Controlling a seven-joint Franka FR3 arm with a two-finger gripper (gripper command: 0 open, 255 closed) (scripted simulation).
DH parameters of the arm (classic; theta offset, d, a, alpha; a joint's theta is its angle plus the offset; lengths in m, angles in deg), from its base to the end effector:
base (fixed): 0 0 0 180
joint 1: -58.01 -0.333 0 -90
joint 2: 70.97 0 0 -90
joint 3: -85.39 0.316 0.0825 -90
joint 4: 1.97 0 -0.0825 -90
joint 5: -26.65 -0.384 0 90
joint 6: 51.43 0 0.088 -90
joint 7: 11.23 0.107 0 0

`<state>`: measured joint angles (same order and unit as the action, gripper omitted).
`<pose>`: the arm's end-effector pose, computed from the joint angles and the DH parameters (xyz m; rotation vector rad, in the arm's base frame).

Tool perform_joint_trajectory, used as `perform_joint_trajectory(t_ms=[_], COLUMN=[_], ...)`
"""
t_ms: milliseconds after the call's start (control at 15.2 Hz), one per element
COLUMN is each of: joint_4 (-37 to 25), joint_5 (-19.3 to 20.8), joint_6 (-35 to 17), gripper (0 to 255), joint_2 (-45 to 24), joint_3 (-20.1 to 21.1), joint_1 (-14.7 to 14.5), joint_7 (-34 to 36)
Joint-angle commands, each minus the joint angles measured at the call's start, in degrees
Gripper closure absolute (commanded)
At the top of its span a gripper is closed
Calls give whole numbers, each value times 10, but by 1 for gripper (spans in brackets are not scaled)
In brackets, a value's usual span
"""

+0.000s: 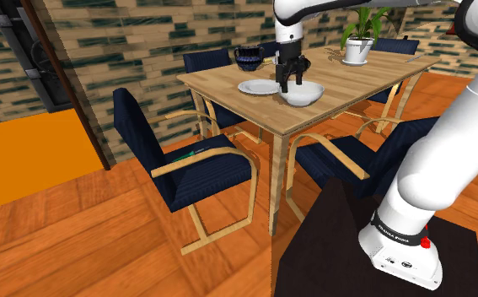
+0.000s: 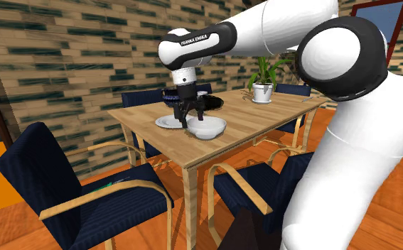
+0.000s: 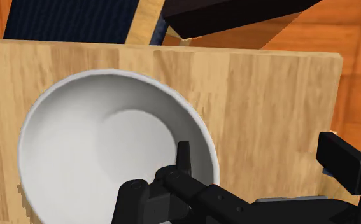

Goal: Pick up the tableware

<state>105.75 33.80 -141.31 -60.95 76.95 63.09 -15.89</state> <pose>0.4732 -0.1326 0.5704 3.0489 -0.2172 -0.2326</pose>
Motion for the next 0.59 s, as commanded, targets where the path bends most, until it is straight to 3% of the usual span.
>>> perform_joint_trajectory(t_ms=[0,132,528], joint_4=[-49,-86,-36], joint_5=[7,10,11], joint_6=[5,8,-38], gripper=[0,0,0], joint_2=[-42,-74,-71], joint_3=[-7,-13,-13], joint_1=[5,10,10], joint_7=[-14,-24,-19])
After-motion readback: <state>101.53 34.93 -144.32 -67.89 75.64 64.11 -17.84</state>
